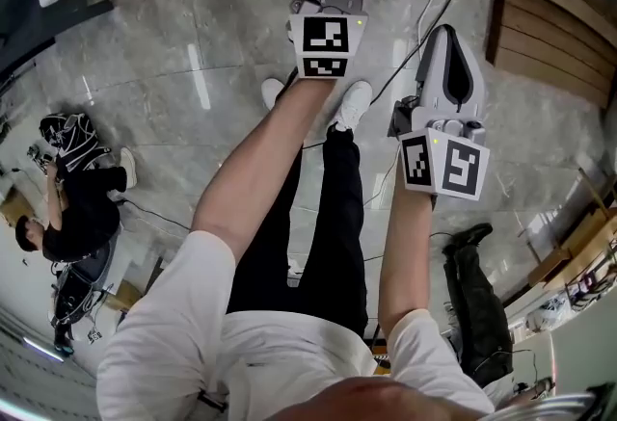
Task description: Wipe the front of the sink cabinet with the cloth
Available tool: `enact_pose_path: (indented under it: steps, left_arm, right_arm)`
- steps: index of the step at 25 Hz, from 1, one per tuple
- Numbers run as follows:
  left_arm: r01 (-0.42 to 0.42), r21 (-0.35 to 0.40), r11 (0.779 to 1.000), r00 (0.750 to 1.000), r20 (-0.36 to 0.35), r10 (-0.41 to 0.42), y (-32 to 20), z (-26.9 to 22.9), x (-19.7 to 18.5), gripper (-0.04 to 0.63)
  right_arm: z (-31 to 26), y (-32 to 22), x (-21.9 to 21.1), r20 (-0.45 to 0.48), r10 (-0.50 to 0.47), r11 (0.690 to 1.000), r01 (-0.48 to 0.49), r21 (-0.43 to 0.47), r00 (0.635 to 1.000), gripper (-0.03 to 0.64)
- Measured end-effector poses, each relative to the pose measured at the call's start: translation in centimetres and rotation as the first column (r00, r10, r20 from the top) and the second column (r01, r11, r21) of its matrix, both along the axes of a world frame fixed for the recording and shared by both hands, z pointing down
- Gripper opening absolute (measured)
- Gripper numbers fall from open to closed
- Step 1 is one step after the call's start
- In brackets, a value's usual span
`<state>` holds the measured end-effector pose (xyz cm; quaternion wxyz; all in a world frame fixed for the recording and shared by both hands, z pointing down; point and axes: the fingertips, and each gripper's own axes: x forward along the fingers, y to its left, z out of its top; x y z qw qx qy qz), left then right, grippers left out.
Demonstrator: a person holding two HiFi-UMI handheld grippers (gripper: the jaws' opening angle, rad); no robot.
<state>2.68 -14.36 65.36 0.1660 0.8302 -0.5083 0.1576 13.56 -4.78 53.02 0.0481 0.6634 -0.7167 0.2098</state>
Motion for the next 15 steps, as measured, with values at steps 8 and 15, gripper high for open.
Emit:
enact_pose_path:
  steps: [8, 15]
  left_arm:
    - [0.014, 0.016, 1.0, 1.0, -0.023, -0.014, 0.6, -1.1, -2.5, 0.071]
    - [-0.033, 0.038, 0.999, 0.999, -0.002, 0.033, 0.6, -1.2, -5.1, 0.071]
  right_arm:
    - [-0.5, -0.5, -2.8, 0.0, -0.027, 1.0, 0.027, 0.004, 1.0, -0.003]
    - [-0.3, -0.8, -5.5, -0.003, -0.054, 0.999, 0.054, -0.004, 0.999, -0.003]
